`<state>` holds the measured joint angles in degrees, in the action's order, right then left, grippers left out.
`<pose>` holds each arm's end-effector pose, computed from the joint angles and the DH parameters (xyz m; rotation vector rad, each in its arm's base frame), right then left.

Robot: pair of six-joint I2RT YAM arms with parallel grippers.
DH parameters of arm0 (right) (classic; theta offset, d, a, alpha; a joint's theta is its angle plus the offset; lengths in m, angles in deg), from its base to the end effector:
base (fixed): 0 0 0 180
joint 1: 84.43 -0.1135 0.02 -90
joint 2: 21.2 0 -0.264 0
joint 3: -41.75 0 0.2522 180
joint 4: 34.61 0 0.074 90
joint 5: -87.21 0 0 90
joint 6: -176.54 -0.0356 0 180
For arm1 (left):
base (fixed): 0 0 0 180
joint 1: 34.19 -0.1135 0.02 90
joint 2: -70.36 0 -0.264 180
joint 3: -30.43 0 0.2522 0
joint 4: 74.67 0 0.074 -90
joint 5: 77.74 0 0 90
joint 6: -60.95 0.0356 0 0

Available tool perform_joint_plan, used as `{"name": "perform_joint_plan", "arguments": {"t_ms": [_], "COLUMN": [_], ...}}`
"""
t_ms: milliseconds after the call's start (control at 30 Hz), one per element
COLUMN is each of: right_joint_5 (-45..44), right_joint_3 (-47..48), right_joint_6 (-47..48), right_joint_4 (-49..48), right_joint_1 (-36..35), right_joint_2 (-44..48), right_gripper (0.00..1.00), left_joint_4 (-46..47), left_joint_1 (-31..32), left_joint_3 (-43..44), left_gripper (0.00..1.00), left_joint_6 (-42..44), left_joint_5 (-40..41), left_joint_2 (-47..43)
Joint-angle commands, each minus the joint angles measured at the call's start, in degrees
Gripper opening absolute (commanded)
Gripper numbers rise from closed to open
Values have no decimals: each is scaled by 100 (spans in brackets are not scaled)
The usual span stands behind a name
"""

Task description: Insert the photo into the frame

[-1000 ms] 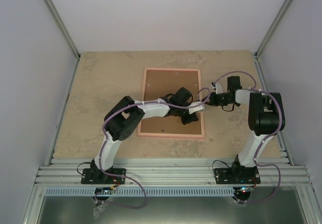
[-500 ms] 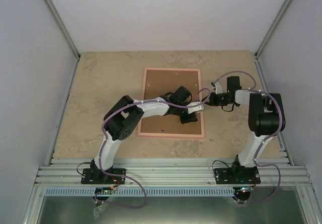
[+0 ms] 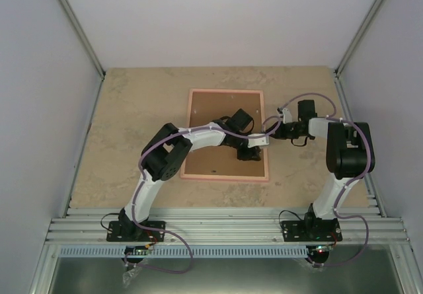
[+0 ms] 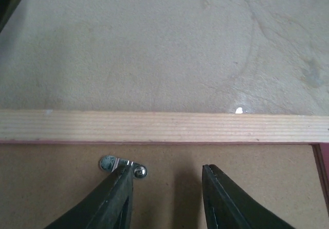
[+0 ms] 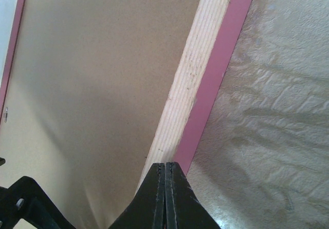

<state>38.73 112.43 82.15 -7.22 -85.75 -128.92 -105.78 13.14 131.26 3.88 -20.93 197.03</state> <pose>0.3445 0.0315 0.1223 -0.1518 2.5686 0.9995 0.2983 -0.3524 0.1283 1.7943 1.7829 -0.8387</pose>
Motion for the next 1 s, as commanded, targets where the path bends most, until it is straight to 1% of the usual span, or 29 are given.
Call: {"name": "perform_joint_plan", "arguments": {"t_ms": [0,167,267,367,433,533,633,667,733,833,967], "right_joint_5": [-526,-524,-522,-522,-521,-513,-482,-441,-346,-229,-126], "right_joint_3": [-142,-146,-155,-151,-149,-147,-155,-170,-224,-326,-437], "right_joint_6": [-35,-46,-46,-58,-58,-43,-8,5,-7,1,60], "right_joint_4": [391,385,383,375,369,388,382,367,320,280,191], "right_joint_1": [-166,-186,-193,-193,-193,-188,-192,-188,-199,-295,-547], "right_joint_2": [-178,-158,-153,-154,-160,-153,-76,-33,68,246,356], "right_gripper": [1,1,1,1,0,1,1,1,1,0,0], "left_joint_4": [-850,-904,-941,-1140,-1292,-1274,-1059,-869,-198,424,1026], "left_joint_1": [149,150,158,209,239,215,25,-61,-299,-664,-1155], "left_joint_3": [90,180,225,373,451,482,397,270,-53,-316,-354], "left_gripper": [41,47,49,48,45,45,47,48,48,48,48], "left_joint_6": [403,421,476,717,916,893,467,239,-314,-1037,-1944], "left_joint_5": [-174,-151,-183,-208,-194,-167,-269,-300,-331,-68,336], "left_joint_2": [532,662,704,792,846,813,507,312,-110,-520,-580]}}
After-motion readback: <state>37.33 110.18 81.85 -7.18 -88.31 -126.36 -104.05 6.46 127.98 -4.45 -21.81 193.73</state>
